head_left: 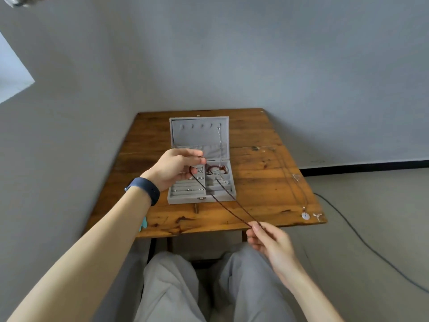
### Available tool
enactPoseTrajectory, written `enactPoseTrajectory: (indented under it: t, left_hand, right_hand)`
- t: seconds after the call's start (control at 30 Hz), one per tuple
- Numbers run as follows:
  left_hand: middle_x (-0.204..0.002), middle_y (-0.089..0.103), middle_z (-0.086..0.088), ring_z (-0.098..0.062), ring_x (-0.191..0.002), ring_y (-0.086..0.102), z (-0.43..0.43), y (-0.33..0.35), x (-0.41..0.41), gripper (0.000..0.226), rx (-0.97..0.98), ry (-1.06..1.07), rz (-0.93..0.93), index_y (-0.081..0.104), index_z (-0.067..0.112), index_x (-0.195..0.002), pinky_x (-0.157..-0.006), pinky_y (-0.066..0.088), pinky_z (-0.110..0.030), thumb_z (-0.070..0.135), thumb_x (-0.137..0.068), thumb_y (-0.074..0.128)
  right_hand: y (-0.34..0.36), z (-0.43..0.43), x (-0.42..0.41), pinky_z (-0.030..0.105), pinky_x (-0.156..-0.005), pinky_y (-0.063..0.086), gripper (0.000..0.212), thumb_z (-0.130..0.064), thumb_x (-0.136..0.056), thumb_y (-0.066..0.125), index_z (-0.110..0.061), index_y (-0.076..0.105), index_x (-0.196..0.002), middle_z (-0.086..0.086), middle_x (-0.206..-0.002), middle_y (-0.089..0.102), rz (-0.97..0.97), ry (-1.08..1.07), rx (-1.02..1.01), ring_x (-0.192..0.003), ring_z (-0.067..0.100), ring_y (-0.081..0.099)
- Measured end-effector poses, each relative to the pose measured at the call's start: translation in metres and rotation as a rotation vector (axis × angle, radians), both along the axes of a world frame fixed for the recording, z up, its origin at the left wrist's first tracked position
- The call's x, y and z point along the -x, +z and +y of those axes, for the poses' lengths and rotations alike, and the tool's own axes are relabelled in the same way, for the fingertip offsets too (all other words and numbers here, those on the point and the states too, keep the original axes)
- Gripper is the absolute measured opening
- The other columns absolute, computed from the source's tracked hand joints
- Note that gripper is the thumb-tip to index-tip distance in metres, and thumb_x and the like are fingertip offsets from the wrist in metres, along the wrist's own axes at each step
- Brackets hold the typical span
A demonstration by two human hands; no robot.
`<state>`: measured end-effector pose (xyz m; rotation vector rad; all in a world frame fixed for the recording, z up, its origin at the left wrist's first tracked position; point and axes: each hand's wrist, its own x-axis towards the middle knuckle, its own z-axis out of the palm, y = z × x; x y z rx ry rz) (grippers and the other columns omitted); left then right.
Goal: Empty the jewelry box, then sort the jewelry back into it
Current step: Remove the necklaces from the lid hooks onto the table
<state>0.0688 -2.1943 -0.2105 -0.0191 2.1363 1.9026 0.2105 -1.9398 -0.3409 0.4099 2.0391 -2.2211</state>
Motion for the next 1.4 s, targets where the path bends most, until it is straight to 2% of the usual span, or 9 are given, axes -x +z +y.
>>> enactPoseTrajectory:
  t: [0.2,0.3,0.47,0.57,0.73,0.97,1.2,1.3,1.4]
  left_hand:
    - [-0.099,0.078,-0.003,-0.015,-0.075,0.064,-0.008,0.000,-0.001,0.019,0.201,-0.012,0.139,0.070,0.013,-0.110,-0.069,0.050,-0.028,0.004,-0.095,0.062]
    - [-0.098,0.077,-0.002,-0.012,-0.074,0.064,0.056,-0.026,0.002,0.017,0.321,-0.186,0.121,0.071,0.018,-0.109,-0.070,0.050,-0.029,0.011,-0.094,0.066]
    - [-0.093,0.076,0.005,-0.002,-0.069,0.069,0.057,-0.024,0.011,0.018,0.493,-0.133,0.309,0.071,0.018,-0.111,-0.057,0.048,-0.010,0.012,-0.097,0.063]
    - [-0.092,0.072,0.009,-0.002,-0.072,0.070,0.058,-0.029,0.012,0.018,0.662,-0.116,0.418,0.070,0.019,-0.113,-0.059,0.048,-0.007,0.013,-0.098,0.062]
    - [-0.102,0.074,0.001,-0.017,-0.093,0.068,0.076,-0.025,0.035,0.018,0.922,-0.135,0.579,0.073,0.019,-0.112,-0.085,0.055,-0.031,0.022,-0.100,0.059]
    - [-0.099,0.072,-0.006,-0.029,-0.086,0.068,0.127,-0.030,0.069,0.021,1.177,-0.168,0.670,0.070,0.021,-0.108,-0.077,0.059,-0.042,0.037,-0.099,0.059]
    - [-0.099,0.070,-0.005,-0.030,-0.088,0.066,0.182,-0.050,0.102,0.017,1.182,-0.237,0.599,0.070,0.025,-0.100,-0.077,0.058,-0.042,0.041,-0.097,0.062]
    - [-0.099,0.070,-0.004,-0.028,-0.088,0.066,0.203,-0.063,0.117,0.017,1.151,-0.285,0.580,0.071,0.023,-0.101,-0.075,0.057,-0.040,0.037,-0.097,0.063]
    - [-0.098,0.069,-0.005,-0.027,-0.086,0.065,0.223,-0.078,0.133,0.015,1.113,-0.330,0.556,0.071,0.020,-0.101,-0.074,0.057,-0.039,0.033,-0.097,0.064]
  right_hand:
    - [0.011,0.006,0.001,0.041,-0.087,0.055,0.017,-0.009,-0.096,0.061,-0.011,0.068,-0.111,0.013,-0.097,0.076,-0.019,-0.033,0.069,-0.087,0.024,0.071]
    - [-0.014,0.043,-0.030,0.040,-0.087,0.054,0.016,-0.011,-0.096,0.061,-0.008,0.069,-0.109,0.013,-0.097,0.076,-0.094,-0.162,0.098,-0.087,0.023,0.071]
    - [-0.012,0.043,-0.026,0.036,-0.085,0.058,0.018,-0.016,-0.100,0.056,-0.014,0.068,-0.113,0.007,-0.099,0.077,-0.054,-0.161,0.071,-0.091,0.022,0.072]
    - [-0.016,0.042,-0.032,0.031,-0.081,0.058,0.018,-0.014,-0.101,0.054,-0.015,0.069,-0.112,0.006,-0.099,0.077,-0.047,-0.195,0.064,-0.088,0.019,0.072]
    - [-0.016,0.045,-0.037,0.028,-0.078,0.056,0.015,-0.017,-0.095,0.063,-0.018,0.072,-0.107,0.002,-0.096,0.078,-0.020,-0.304,0.054,-0.088,0.016,0.073]
    - [-0.012,0.056,-0.032,0.017,-0.067,0.054,0.015,-0.011,-0.085,0.076,-0.017,0.077,-0.099,0.002,-0.085,0.078,0.016,-0.477,0.068,-0.076,0.011,0.072]
    - [-0.024,0.071,-0.024,0.018,-0.078,0.055,0.011,-0.019,-0.085,0.078,-0.026,0.079,-0.094,-0.016,-0.086,0.076,0.062,-0.611,-0.174,-0.085,0.002,0.071]
    - [-0.038,0.079,-0.018,0.006,-0.075,0.049,0.009,-0.023,-0.089,0.073,-0.026,0.077,-0.098,-0.020,-0.087,0.073,0.197,-0.599,-0.554,-0.086,-0.003,0.066]
    - [-0.054,0.091,-0.007,0.001,-0.073,0.042,0.010,-0.019,-0.091,0.068,-0.017,0.075,-0.097,-0.012,-0.088,0.068,0.318,-0.587,-0.852,-0.080,0.002,0.063]
